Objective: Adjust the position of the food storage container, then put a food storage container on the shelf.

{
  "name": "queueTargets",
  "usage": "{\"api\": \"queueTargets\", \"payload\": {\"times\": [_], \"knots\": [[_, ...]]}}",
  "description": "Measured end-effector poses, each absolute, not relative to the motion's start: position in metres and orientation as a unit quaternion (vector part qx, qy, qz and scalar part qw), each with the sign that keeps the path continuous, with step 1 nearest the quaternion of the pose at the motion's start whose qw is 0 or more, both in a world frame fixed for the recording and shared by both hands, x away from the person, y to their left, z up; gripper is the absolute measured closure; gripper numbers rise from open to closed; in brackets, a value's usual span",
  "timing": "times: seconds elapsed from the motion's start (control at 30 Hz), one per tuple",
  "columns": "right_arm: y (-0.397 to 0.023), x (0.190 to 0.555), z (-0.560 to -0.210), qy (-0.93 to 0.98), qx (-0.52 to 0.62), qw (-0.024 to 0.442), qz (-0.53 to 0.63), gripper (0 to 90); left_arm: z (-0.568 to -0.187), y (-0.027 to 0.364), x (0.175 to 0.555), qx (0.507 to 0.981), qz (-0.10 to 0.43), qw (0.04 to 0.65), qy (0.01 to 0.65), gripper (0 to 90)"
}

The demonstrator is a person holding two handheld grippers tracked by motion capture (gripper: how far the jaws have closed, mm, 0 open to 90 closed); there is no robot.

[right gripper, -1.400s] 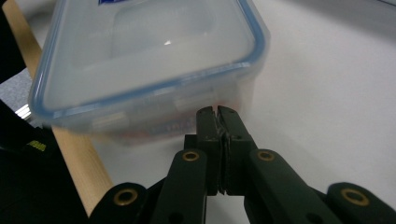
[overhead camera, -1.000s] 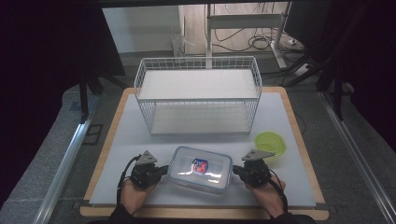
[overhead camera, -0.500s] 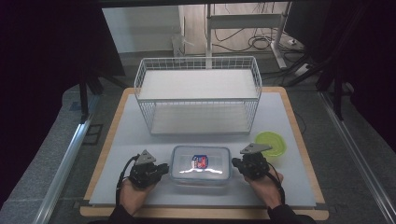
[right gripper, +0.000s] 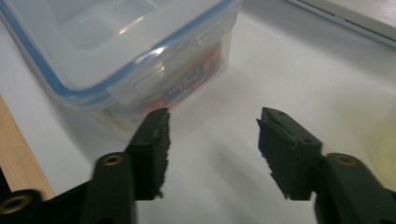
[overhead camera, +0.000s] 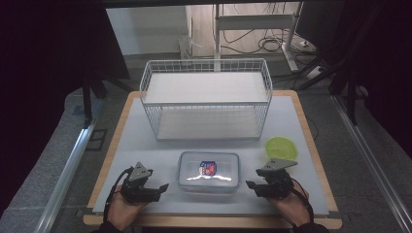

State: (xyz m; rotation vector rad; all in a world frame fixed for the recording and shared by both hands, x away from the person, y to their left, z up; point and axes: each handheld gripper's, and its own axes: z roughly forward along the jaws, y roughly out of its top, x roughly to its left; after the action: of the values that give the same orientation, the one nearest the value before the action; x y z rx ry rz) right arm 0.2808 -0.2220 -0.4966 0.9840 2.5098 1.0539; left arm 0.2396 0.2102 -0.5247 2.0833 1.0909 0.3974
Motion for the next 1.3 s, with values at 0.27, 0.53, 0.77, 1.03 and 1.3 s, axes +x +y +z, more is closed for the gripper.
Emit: {"api": "queueTargets", "payload": {"times": [0.27,0.53,0.77,1.03,1.3], "knots": [[-0.221,0.28,-0.498,0.862,0.332,0.127,0.361,27.9,-0.522,0.214,0.239,0.803,0.154,0.39,0.424,10.8],[-0.221,0.281,-0.494,0.852,0.34,0.118,0.38,18.5,-0.526,0.218,0.243,0.796,0.159,0.399,0.426,3.3],[-0.218,0.281,-0.489,0.842,0.352,0.109,0.395,13.1,-0.51,0.218,0.248,0.79,0.132,0.417,0.429,5.4],[-0.207,0.281,-0.478,0.839,0.352,0.068,0.409,3.9,-0.494,0.203,0.259,0.798,0.079,0.436,0.409,3.1],[-0.189,0.295,-0.479,0.842,0.36,0.031,0.401,9.6,-0.501,0.182,0.286,0.803,0.005,0.445,0.397,2.4]]}}
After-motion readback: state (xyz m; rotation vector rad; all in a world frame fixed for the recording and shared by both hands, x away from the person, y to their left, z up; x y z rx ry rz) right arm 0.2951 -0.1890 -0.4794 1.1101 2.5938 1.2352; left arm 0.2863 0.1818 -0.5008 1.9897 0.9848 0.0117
